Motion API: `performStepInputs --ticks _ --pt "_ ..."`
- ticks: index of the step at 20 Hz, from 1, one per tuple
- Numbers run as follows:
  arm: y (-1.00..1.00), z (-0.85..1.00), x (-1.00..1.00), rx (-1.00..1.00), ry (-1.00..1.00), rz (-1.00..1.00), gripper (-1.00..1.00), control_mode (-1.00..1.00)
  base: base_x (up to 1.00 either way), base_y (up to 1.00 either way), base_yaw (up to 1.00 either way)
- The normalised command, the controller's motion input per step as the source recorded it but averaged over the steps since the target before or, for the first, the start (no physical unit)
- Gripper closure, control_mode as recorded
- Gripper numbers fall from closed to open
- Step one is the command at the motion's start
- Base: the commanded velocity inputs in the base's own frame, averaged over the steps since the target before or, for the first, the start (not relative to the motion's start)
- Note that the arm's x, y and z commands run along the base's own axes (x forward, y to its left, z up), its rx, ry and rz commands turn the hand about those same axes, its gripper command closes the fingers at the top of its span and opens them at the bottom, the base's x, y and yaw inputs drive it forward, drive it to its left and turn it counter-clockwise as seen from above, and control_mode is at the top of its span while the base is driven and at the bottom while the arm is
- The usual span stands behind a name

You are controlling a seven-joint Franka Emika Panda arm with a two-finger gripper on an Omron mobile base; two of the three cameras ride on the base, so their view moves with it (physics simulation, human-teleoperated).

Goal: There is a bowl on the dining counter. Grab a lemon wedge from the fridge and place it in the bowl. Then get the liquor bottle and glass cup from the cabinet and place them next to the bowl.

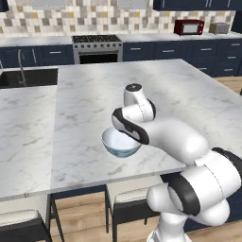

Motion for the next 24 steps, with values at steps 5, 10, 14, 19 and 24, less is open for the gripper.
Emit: performStepInputs --ticks 5,10,14,19,24 --pt "0.01 -0.46 0.23 0.00 0.00 0.02 1.00 -1.00 0.00 0.00 0.00" --pt "0.08 -0.53 0.17 0.00 0.00 0.03 1.00 -1.00 0.00 0.00 0.00" --pt "0.08 -0.47 0.48 0.00 0.00 0.03 1.00 -1.00 0.00 0.00 0.00" --pt "0.21 -0.37 0.27 0.00 0.00 0.03 1.00 -1.00 0.00 0.00 0.00" --pt "0.09 -0.07 0.09 0.00 0.00 0.00 -1.00 -1.00 0.00 0.00 0.00"
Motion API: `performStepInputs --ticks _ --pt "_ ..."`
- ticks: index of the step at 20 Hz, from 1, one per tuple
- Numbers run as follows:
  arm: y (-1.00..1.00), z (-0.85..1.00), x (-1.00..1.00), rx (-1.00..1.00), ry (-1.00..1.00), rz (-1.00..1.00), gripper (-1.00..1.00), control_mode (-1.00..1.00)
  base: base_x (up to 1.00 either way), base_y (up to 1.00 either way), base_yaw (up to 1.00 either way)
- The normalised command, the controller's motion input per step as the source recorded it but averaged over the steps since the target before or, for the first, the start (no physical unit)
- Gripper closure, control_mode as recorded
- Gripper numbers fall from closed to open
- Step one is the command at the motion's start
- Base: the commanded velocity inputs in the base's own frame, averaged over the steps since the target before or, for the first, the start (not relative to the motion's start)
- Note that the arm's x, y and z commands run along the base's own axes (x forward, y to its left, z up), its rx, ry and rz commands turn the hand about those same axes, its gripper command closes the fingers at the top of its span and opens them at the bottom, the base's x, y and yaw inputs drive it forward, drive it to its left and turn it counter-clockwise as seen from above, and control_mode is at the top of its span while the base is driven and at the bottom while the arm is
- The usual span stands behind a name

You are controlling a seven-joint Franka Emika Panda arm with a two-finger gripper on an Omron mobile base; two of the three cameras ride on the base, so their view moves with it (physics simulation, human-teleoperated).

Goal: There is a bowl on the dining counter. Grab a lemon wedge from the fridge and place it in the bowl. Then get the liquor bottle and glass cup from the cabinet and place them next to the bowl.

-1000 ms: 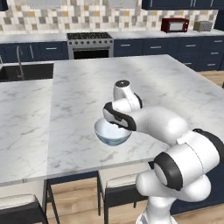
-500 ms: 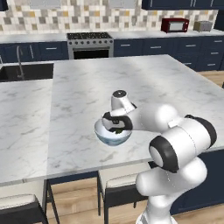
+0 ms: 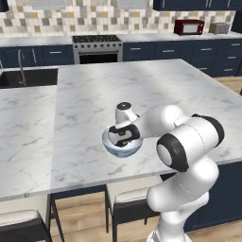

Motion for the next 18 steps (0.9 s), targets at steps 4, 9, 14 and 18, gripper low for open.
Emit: performStepInputs --ticks 4,9,14,18 --pt "0.00 0.01 0.10 0.00 0.00 0.00 -1.00 -1.00 0.00 0.00 0.00" --pt "0.00 0.25 0.05 0.00 -0.02 0.00 -1.00 -1.00 0.00 0.00 0.00" --pt "-0.23 0.94 -0.27 0.05 -0.17 0.00 -1.00 -1.00 0.00 0.00 0.00" --pt "-0.45 1.00 -0.49 0.08 -0.17 0.00 -1.00 -1.00 0.00 0.00 0.00"
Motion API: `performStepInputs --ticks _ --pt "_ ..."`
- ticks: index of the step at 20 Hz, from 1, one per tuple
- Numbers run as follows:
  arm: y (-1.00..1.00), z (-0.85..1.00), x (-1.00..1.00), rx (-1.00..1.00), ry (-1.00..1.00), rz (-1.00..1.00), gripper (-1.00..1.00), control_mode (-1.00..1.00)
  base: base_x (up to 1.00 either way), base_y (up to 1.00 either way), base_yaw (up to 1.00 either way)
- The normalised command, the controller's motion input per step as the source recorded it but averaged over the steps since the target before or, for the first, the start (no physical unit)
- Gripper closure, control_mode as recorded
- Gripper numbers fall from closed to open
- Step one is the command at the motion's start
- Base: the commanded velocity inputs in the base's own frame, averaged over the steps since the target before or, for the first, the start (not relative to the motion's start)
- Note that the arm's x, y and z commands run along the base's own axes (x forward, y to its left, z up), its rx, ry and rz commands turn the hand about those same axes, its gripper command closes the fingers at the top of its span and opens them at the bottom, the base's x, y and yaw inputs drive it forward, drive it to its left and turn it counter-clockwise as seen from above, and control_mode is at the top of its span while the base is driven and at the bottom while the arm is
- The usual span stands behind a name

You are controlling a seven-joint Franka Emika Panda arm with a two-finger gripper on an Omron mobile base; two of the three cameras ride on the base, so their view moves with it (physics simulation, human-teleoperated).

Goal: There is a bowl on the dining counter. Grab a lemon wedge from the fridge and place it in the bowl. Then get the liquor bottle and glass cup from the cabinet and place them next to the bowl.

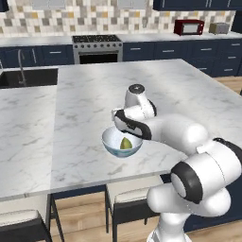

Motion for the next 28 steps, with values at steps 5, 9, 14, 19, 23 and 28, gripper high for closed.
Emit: performStepInputs --ticks 5,9,14,19,23,28 --pt "-0.60 1.00 -0.88 0.03 -0.07 0.00 -1.00 -1.00 0.00 0.00 0.00" --pt "-0.39 1.00 -1.00 0.00 0.00 0.00 -1.00 -1.00 0.00 0.00 0.00" --pt "-0.37 0.90 -1.00 0.00 0.08 0.00 -1.00 -1.00 0.00 0.00 0.00" --pt "-0.37 0.34 -0.97 0.00 0.25 0.00 -1.00 -1.00 0.00 0.00 0.00" --pt "-0.02 0.15 -1.00 0.00 0.23 0.02 -1.00 -1.00 0.00 0.00 0.00" --pt "0.05 0.02 -0.90 0.00 0.05 0.06 -1.00 -1.00 0.00 0.00 0.00"
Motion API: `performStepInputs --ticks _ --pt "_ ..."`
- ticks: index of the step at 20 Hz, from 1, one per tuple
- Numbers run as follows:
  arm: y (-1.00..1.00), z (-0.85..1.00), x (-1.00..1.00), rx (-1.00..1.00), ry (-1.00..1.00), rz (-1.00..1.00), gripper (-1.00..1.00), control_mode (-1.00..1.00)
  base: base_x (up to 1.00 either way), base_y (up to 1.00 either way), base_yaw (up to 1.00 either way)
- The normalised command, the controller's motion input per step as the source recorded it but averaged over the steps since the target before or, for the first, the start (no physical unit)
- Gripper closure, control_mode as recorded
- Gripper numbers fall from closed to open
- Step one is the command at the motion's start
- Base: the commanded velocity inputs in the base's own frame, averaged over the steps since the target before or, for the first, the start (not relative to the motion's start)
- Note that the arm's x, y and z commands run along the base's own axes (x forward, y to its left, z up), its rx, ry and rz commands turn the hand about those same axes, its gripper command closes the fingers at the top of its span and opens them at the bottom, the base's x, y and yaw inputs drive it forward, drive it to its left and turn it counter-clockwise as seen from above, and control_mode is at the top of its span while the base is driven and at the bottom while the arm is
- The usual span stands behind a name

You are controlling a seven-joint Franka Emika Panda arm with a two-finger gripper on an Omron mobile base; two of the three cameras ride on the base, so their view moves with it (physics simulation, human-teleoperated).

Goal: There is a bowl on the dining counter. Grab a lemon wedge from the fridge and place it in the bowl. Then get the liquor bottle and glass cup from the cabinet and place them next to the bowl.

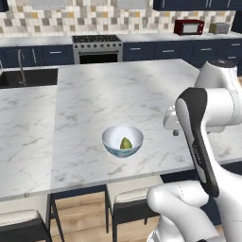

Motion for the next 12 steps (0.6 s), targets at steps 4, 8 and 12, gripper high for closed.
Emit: performStepInputs --ticks 4,8,12 --pt "0.04 -0.02 -0.36 0.00 0.00 0.05 -1.00 -1.00 0.00 0.00 0.00" --pt "0.00 -0.05 -0.22 0.00 0.00 0.02 -1.00 -1.00 0.00 0.00 0.00" --pt "0.02 -0.02 -0.29 -0.02 0.00 0.00 -1.00 -1.00 0.00 0.00 0.00"
